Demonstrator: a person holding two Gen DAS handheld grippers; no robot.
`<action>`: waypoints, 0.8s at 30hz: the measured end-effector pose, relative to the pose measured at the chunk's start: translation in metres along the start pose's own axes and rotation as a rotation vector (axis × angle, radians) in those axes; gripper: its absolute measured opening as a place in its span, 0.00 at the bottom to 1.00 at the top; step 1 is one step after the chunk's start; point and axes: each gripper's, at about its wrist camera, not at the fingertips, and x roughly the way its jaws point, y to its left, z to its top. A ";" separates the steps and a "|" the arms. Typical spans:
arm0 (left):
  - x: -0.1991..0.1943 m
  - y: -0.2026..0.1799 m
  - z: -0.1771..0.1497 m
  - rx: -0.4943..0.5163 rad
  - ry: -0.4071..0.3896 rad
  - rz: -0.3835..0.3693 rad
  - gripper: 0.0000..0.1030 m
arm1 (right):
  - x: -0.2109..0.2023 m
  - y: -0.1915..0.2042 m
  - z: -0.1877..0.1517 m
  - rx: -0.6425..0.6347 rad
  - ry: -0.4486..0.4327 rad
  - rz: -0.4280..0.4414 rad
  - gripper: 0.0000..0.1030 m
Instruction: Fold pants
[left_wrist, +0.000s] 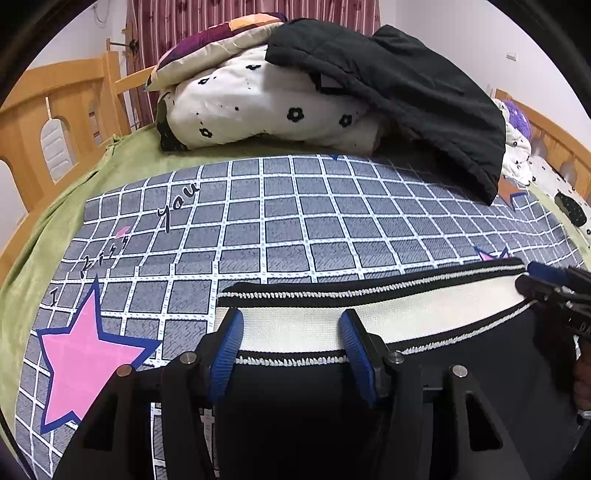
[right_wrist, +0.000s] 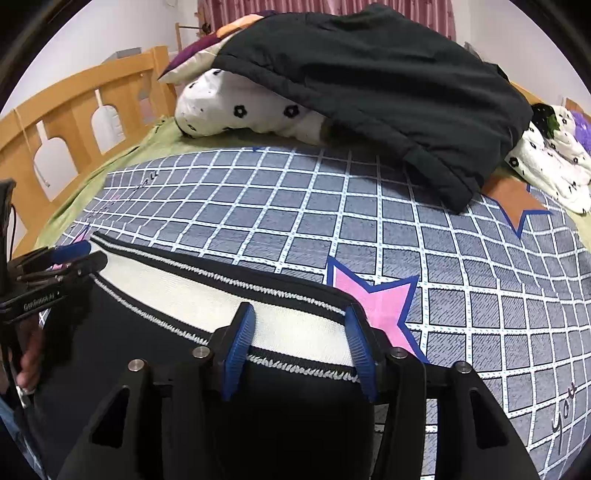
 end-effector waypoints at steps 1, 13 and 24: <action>0.001 0.000 0.000 0.000 0.002 -0.001 0.52 | 0.001 0.000 0.001 0.000 0.004 -0.003 0.52; -0.038 -0.017 -0.030 0.120 0.060 -0.023 0.55 | -0.012 -0.016 -0.004 0.036 0.068 0.057 0.63; -0.123 -0.034 -0.122 0.158 0.131 -0.076 0.55 | -0.106 0.020 -0.115 -0.074 0.045 -0.025 0.59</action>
